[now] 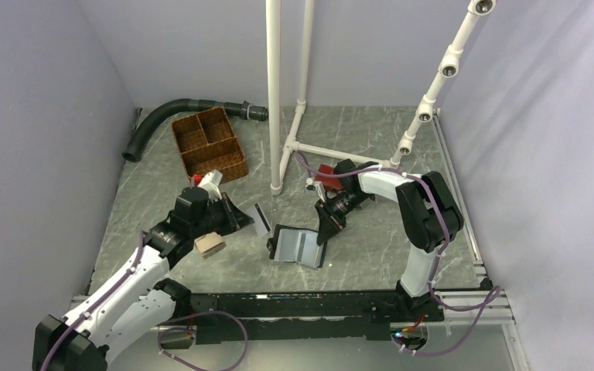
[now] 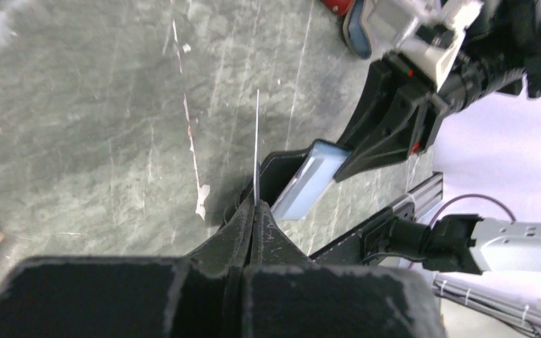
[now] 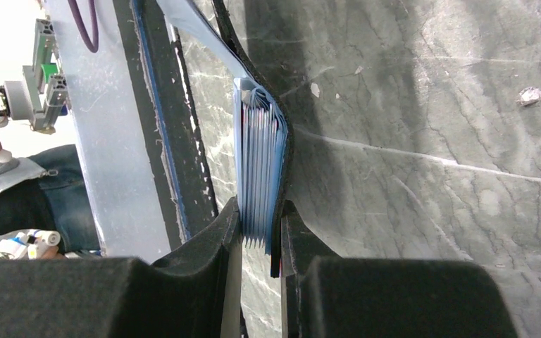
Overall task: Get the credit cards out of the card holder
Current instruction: Remove the credit card from the card holder, then place the credit card in the storage box.
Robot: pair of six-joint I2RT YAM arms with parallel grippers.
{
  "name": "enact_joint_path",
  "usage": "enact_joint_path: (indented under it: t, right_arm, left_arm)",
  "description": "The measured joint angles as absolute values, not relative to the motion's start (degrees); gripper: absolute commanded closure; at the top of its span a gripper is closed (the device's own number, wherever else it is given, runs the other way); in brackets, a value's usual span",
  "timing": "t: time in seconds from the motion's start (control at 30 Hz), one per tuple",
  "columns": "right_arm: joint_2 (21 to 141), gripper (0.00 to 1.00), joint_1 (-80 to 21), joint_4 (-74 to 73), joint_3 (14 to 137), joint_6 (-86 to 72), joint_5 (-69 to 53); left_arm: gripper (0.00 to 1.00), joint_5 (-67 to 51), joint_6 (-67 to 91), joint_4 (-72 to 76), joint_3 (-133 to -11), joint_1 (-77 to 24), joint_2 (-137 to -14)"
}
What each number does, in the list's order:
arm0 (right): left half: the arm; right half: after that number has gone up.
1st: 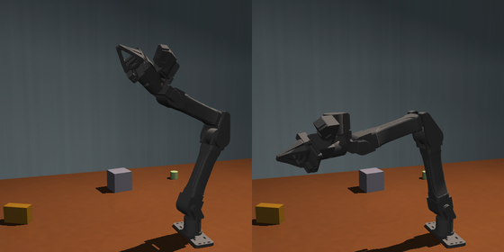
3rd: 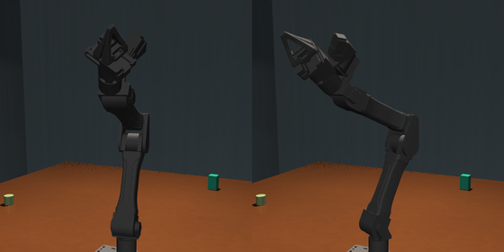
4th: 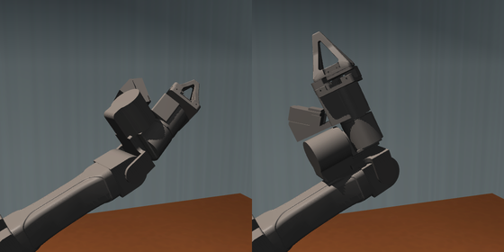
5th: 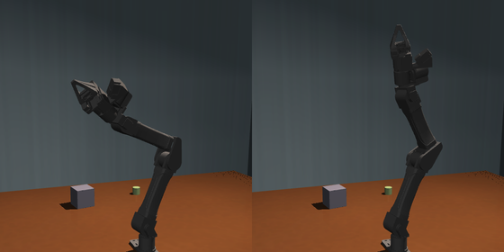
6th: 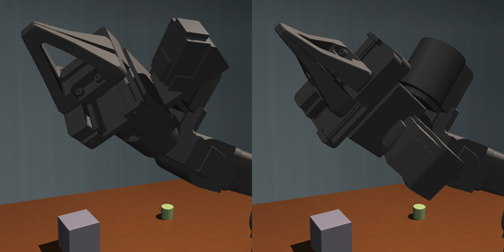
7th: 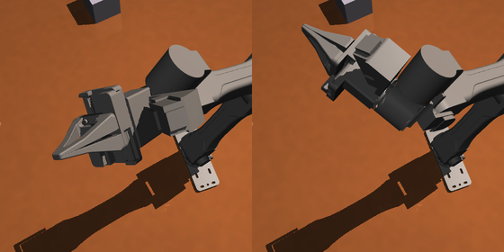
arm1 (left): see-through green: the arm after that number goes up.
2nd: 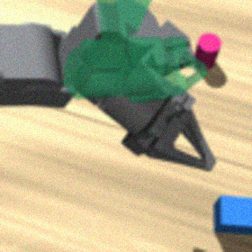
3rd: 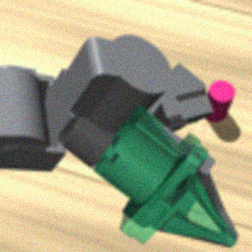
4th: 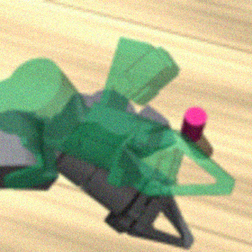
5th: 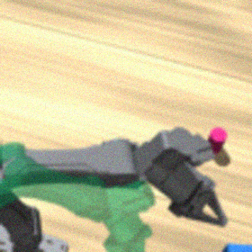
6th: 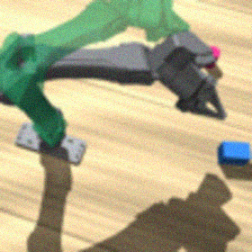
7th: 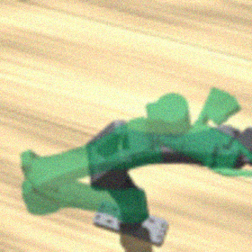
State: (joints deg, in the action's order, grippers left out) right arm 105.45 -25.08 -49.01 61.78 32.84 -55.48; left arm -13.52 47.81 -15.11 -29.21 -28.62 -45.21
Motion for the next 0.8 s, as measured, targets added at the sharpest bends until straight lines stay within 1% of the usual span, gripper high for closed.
enact_joint_path:
  t: [0.23, 0.37, 0.47, 0.53, 0.8]
  right_arm:
    - [105.4, 0.90, -25.0, -48.7, 61.8, 31.8, -55.0]
    - [105.4, 0.91, -24.9, -48.3, 61.8, 31.0, -54.5]
    - [105.4, 0.93, -24.9, -48.1, 61.8, 30.3, -54.3]
    - [105.4, 0.93, -24.9, -48.0, 61.8, 30.1, -54.3]
    - [105.4, 0.95, -24.9, -48.0, 61.8, 29.9, -54.2]
  left_arm:
    - [1.00, -20.5, 45.0, -18.7, -36.9, -18.0, -51.8]
    - [1.00, -25.8, 43.1, -20.1, -41.7, -9.3, -57.1]
    - [1.00, -29.5, 42.3, -20.6, -48.1, -2.6, -63.7]
    - [1.00, -30.2, 42.1, -20.9, -52.3, 0.0, -67.8]
    - [1.00, -29.3, 35.5, -26.7, -76.2, 5.4, -87.6]
